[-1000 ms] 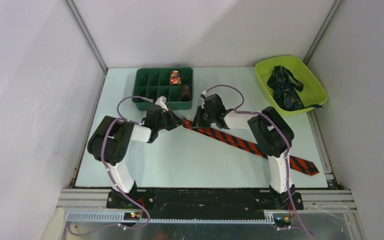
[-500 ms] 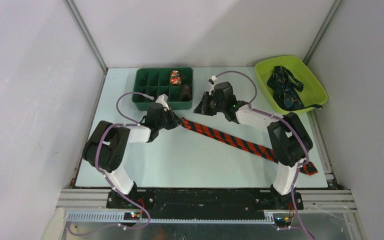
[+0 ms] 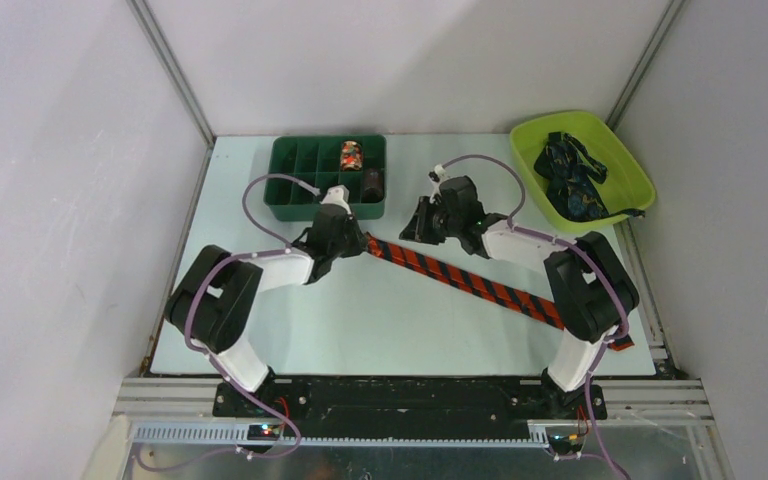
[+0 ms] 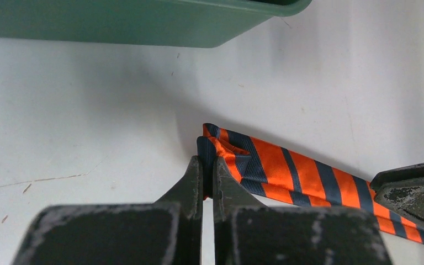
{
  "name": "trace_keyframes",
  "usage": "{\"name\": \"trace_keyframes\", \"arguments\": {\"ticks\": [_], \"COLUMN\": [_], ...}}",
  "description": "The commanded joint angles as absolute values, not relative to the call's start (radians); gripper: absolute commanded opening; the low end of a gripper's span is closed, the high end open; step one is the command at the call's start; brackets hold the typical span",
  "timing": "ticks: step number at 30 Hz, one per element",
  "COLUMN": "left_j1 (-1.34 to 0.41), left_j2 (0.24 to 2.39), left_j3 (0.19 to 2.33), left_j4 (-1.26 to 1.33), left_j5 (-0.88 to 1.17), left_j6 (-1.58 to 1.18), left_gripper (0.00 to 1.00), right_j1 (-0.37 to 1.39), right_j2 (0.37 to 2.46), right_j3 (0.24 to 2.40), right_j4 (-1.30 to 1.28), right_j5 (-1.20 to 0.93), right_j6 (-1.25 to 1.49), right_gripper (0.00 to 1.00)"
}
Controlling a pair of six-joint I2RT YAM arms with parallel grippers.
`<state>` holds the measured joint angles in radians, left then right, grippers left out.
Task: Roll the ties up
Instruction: Roll the tie at the center of the board.
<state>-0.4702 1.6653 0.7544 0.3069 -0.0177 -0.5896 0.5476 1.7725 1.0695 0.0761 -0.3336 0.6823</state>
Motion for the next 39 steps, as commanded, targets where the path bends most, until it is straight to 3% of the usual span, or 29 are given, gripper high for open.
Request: {"name": "trace_keyframes", "arguments": {"ticks": [1,27,39], "left_j1": [-0.529,-0.777,-0.846], "left_j2": [1.604,1.741,1.833], "left_j3": [0.806,0.999,1.067], "left_j4": [0.264,0.097,0.076], "left_j5": [-0.220,-0.681,-0.810], "left_j6": [-0.516,-0.302,-0.213], "left_gripper": [0.00,0.00,0.00], "right_j1": [0.526,0.316,0.299], "right_j2": [1.723,1.379,1.364], "right_j3": [1.047,0.804,0.795], "right_j4": [0.108,0.034,0.030], "right_j5": [-0.325,-0.308,-0.323], "right_j6": [0.684,0.640,0.640], "right_gripper": [0.17,0.17,0.17]}}
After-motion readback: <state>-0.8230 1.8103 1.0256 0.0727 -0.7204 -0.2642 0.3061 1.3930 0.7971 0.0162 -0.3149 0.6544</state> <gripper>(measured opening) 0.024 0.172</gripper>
